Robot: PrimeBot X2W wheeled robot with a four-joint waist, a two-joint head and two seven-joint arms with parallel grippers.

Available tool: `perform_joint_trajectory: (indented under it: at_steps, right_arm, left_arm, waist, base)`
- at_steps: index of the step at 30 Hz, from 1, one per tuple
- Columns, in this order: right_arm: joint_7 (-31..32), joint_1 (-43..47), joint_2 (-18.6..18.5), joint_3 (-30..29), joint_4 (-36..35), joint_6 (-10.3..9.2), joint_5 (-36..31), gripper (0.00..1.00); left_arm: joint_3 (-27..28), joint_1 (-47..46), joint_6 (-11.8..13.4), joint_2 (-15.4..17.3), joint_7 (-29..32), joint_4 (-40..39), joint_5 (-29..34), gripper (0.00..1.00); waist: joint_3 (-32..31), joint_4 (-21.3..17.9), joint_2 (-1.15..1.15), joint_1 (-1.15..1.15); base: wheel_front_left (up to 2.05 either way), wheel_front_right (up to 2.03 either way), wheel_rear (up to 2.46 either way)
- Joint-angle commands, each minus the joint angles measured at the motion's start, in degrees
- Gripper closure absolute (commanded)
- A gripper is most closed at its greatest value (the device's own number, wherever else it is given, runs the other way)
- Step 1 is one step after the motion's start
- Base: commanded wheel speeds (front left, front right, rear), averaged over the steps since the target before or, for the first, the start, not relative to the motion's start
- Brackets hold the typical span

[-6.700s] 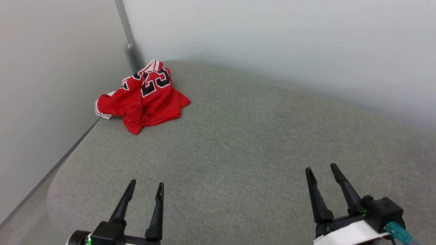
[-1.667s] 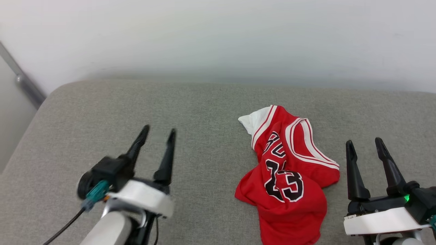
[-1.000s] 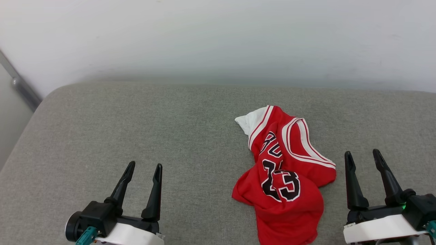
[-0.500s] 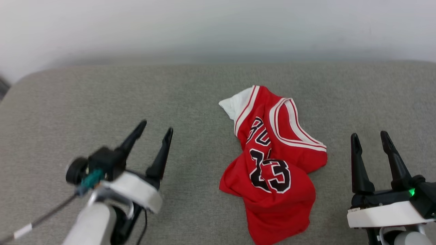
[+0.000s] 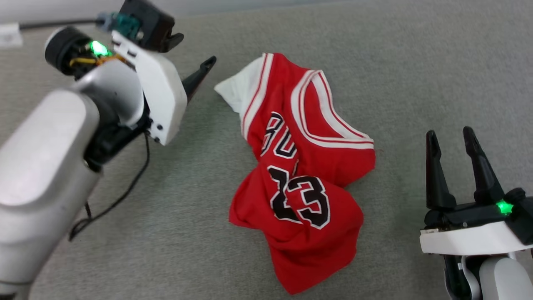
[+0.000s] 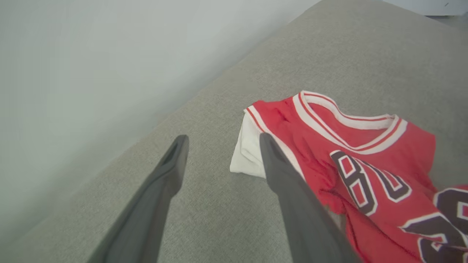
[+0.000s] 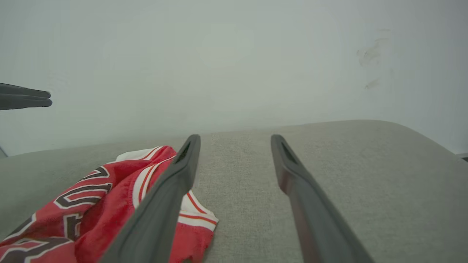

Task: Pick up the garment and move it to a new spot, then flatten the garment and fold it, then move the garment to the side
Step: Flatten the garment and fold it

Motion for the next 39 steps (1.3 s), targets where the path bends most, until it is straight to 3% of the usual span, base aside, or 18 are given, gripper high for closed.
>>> perform_joint_trajectory:
  at_steps: [1,8,21,22,23,31,39]
  right_arm:
    - [-0.1,-1.1,0.1,0.1,-0.1,-0.02,0.5,0.00]
    - [-0.1,-2.6,0.1,1.1,-0.3,-0.02,2.1,0.00]
    - [-0.1,-3.9,0.1,1.0,-0.2,-0.02,4.4,0.00]
    - [-0.1,-3.9,0.1,1.0,-0.1,-0.02,4.4,0.00]
    - [-0.1,-3.9,0.1,0.9,0.0,-0.02,4.5,0.00]
    - [-0.1,-3.4,0.1,0.7,1.2,-0.02,1.7,0.00]
    - [-0.1,-1.4,0.1,-0.3,1.8,-0.02,-0.9,0.00]
  left_arm:
    - [-1.7,-3.1,-0.1,1.1,3.1,1.4,-2.4,0.00]
    - [-7.6,-12.2,-0.1,4.4,14.8,7.3,-10.7,0.00]
    - [-14.5,-16.6,-0.1,3.6,23.8,14.9,-16.9,0.00]
    - [-15.2,-16.1,-0.1,3.5,24.2,15.1,-17.5,0.66]
    - [-15.9,-16.0,-0.1,3.4,24.3,14.9,-17.9,1.00]
    - [-15.5,-15.9,0.0,3.8,13.5,18.0,-17.0,1.00]
    - [-12.6,-10.4,0.1,5.4,1.7,23.3,-18.8,1.00]
  waist:
    - [3.9,-3.6,0.00,-0.01]
    - [7.5,-7.0,0.00,-0.01]
    - [11.5,-9.9,0.00,-0.01]
    - [11.6,-9.8,0.00,-0.01]
    - [11.6,-9.7,0.00,-0.01]
    - [8.4,-7.0,0.00,-0.01]
    - [1.3,-1.5,0.00,-0.01]
  base:
    - [0.00,0.00,0.00]
    - [0.00,0.00,0.00]
    - [0.00,0.00,0.00]
    - [0.00,0.00,0.00]
    - [0.00,0.00,0.00]
    - [0.00,0.00,0.00]
    - [0.00,0.00,0.00]
